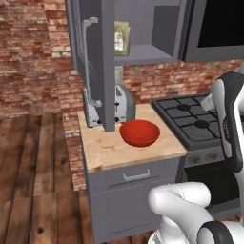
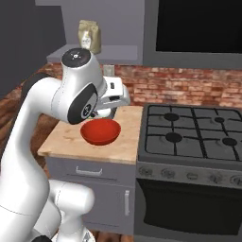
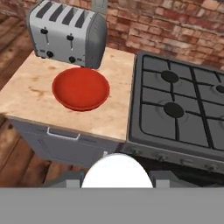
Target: Pick the egg and butter from the fridge and place them by the bowl for mixing.
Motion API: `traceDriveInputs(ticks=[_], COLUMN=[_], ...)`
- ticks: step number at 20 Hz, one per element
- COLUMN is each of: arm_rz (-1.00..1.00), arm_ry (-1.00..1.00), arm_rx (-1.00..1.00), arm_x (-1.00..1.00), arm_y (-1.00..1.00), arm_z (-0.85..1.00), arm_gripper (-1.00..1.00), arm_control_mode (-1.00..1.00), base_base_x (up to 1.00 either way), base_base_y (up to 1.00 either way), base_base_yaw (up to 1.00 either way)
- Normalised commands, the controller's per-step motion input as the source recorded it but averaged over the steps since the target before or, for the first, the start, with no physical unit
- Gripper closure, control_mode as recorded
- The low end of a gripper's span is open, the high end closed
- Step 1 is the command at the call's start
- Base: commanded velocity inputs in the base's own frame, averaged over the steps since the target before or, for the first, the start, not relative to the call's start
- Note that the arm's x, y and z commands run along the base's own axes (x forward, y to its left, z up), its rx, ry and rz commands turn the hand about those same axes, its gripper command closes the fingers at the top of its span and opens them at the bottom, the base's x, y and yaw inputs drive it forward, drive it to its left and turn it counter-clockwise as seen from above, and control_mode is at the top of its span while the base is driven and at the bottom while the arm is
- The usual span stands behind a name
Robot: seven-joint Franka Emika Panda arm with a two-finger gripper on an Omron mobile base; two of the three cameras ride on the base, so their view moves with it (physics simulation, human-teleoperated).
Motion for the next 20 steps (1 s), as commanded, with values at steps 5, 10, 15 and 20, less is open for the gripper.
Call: traceDriveInputs(ticks=[5, 10, 15, 20], arm_rz=[0.0, 0.0, 0.0, 0.0], arm_ry=[0.0, 0.0, 0.0, 0.0], arm_rx=[0.0, 0.0, 0.0, 0.0], arm_x=[0.0, 0.0, 0.0, 0.0], arm_y=[0.0, 0.0, 0.0, 0.0], arm_z=[0.0, 0.0, 0.0, 0.0], arm_gripper=[1.0, 1.0, 1.0, 1.0], arm_control_mode=[1.0, 1.0, 1.0, 1.0], base_base_x=[0.39, 0.49, 0.54, 0.38], base_base_y=[0.3, -0.04, -0.16, -0.21], base_base_yaw=[-0.02, 0.3, 0.23, 0.03])
